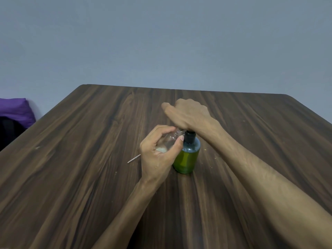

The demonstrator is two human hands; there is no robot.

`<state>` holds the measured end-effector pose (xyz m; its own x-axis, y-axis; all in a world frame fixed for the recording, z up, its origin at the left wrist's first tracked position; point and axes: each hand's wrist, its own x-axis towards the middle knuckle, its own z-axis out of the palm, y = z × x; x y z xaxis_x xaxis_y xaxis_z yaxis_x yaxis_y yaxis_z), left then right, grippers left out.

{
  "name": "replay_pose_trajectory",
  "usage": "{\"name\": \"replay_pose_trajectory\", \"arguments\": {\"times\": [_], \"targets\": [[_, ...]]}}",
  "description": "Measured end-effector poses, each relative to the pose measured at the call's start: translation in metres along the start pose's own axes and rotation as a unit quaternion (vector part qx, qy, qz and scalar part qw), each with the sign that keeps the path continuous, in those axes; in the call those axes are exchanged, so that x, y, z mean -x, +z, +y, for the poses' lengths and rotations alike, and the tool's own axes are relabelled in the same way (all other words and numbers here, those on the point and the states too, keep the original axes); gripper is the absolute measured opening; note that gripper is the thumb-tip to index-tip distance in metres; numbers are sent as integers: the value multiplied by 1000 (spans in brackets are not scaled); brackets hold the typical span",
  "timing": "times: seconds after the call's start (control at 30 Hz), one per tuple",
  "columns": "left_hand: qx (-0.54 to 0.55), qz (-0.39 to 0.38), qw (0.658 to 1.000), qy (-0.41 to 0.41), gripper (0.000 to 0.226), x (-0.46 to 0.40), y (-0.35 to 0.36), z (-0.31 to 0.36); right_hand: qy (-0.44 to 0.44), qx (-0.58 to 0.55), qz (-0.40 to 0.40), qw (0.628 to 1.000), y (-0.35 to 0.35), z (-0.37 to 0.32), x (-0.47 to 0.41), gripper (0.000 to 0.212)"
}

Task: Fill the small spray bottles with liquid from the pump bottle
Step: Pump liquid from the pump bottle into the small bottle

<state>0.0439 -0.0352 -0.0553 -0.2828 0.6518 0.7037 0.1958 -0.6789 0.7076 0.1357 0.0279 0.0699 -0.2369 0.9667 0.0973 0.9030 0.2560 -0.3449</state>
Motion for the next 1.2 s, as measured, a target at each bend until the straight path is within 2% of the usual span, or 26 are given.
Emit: {"name": "replay_pose_trajectory", "arguments": {"times": [0.1, 0.2, 0.33, 0.47, 0.6, 0.7, 1.07, 1.2], "targets": [[1, 4, 1000, 4, 21, -1, 0, -1, -1, -22, 29, 999, -1, -1, 0, 46], [1, 3, 1000, 1, 20, -1, 0, -2, 2, 0, 12, 1000, 1, -2, 3, 47], [9, 1, 1000, 3, 22, 0, -1, -1, 5, -16, 28, 999, 0, -1, 1, 49], [18, 5, 1000, -12, 21, 0, 0, -2, 5, 8, 2, 1000, 1, -2, 1, 48], [10, 1, 1000, -2, 20, 0, 0, -1, 3, -34, 45, 998, -2, 0, 1, 48], [22, -1, 1000, -11, 21, 0, -1, 0, 6, -3, 15, 1000, 4, -1, 1, 48], [22, -2, 1000, -11, 21, 0, -1, 2, 5, -9, 26, 1000, -4, -2, -1, 46], [33, 2, 999, -15, 22, 0, 0, 1, 7, 14, -3, 1000, 3, -1, 2, 48]]}}
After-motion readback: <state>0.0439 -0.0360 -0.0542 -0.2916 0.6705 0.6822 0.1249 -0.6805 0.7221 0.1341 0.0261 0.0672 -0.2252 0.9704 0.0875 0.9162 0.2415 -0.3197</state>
